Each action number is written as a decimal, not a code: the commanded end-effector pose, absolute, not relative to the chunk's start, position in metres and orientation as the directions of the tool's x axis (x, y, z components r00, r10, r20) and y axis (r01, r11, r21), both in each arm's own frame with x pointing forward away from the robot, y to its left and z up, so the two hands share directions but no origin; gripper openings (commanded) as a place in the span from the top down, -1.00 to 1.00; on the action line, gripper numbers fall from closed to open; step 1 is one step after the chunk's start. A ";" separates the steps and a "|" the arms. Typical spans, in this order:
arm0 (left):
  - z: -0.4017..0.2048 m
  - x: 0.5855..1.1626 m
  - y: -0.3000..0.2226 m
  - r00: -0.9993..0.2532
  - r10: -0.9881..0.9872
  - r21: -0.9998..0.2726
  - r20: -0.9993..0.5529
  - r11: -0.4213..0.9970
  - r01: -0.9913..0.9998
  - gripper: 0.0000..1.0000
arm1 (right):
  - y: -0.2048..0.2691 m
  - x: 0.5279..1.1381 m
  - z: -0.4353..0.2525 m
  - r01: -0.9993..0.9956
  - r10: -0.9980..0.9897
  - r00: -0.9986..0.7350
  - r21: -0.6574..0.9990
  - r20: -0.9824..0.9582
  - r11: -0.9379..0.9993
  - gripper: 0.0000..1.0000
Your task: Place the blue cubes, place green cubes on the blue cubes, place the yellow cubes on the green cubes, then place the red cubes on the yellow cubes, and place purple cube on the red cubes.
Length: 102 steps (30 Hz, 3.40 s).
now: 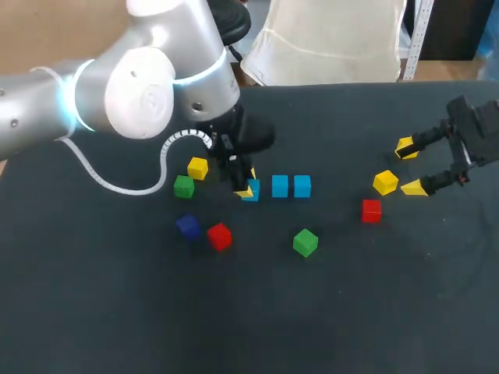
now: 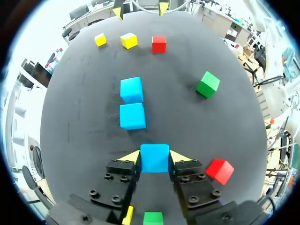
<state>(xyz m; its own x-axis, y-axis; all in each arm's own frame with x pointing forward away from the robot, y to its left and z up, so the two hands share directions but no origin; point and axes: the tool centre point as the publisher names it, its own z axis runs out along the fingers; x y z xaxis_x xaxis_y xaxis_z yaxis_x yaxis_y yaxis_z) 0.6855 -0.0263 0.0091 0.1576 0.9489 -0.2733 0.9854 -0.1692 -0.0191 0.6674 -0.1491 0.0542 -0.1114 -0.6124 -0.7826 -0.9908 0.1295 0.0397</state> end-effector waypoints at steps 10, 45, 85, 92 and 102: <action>0.001 0.704 -0.037 0.132 0.955 -0.033 -0.265 -0.146 0.989 1.00 | -0.149 0.668 0.054 -0.991 -0.611 -0.110 0.040 -0.784 0.128 -1.00; -0.003 0.704 -0.038 0.063 0.960 -0.049 -0.273 -0.079 0.996 1.00 | -0.149 0.668 0.054 -0.991 -0.611 -0.110 0.040 -0.784 0.128 -1.00; -0.004 0.704 -0.040 0.081 0.959 -0.051 -0.272 -0.098 0.994 0.47 | -0.149 0.668 0.054 -0.991 -0.611 -0.110 0.040 -0.784 0.128 -1.00; -0.004 0.704 -0.040 0.083 0.958 -0.053 -0.275 -0.101 0.993 -0.31 | -0.149 0.668 0.054 -0.991 -0.611 -0.110 0.040 -0.784 0.128 -1.00; 0.000 0.701 -0.037 0.085 0.953 -0.053 -0.289 -0.104 0.993 -1.00 | -0.149 0.668 0.054 -0.991 -0.611 -0.110 0.040 -0.784 0.128 -1.00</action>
